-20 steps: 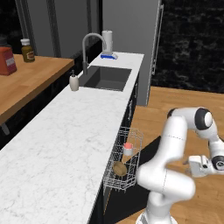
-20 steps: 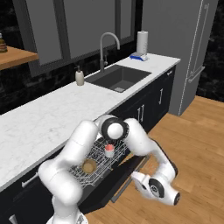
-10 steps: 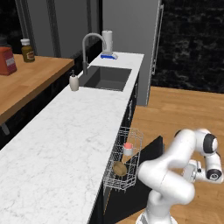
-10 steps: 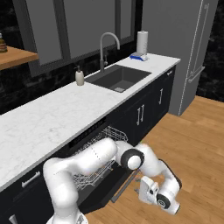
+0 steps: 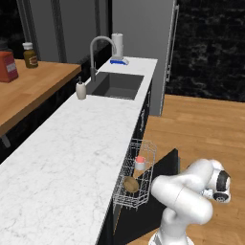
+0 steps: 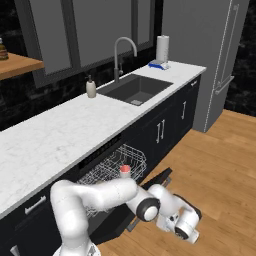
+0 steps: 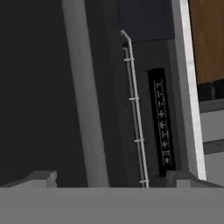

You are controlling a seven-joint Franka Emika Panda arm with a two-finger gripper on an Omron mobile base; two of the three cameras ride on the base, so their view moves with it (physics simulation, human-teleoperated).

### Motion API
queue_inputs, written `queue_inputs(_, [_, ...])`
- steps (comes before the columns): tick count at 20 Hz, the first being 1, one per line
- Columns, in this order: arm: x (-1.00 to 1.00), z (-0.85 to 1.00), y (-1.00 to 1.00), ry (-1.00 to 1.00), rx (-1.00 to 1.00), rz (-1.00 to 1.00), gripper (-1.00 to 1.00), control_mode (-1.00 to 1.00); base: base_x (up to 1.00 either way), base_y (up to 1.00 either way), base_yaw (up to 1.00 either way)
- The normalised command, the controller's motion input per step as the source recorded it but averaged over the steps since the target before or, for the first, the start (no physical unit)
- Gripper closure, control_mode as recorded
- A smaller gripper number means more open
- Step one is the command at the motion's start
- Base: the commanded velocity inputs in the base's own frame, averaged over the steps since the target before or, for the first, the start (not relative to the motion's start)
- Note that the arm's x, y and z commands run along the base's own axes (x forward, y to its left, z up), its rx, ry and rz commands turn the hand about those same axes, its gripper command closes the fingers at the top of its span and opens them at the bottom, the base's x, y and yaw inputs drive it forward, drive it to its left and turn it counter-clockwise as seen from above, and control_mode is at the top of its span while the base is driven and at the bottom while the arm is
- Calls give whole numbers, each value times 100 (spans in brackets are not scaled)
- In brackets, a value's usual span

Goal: Pick up the cup and bowl from the counter, place them in the dishwasher, and close the dishwasher door.

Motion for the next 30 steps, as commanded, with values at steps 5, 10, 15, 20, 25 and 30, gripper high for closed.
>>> queue_inputs(5, [64,-65,5,4,1,0,-100,-100,0,0,0])
queue_inputs(10, [45,-24,13,0,3,0,-100,-100,0,0,0])
queue_inputs(15, [28,0,29,0,8,0,-100,-100,0,0,0])
queue_inputs(20, [20,30,57,0,14,0,-100,-100,0,0,0])
queue_inputs(25, [37,66,95,-1,14,0,-100,-100,0,0,0])
queue_inputs(30, [43,76,100,0,11,0,-100,-100,0,0,0])
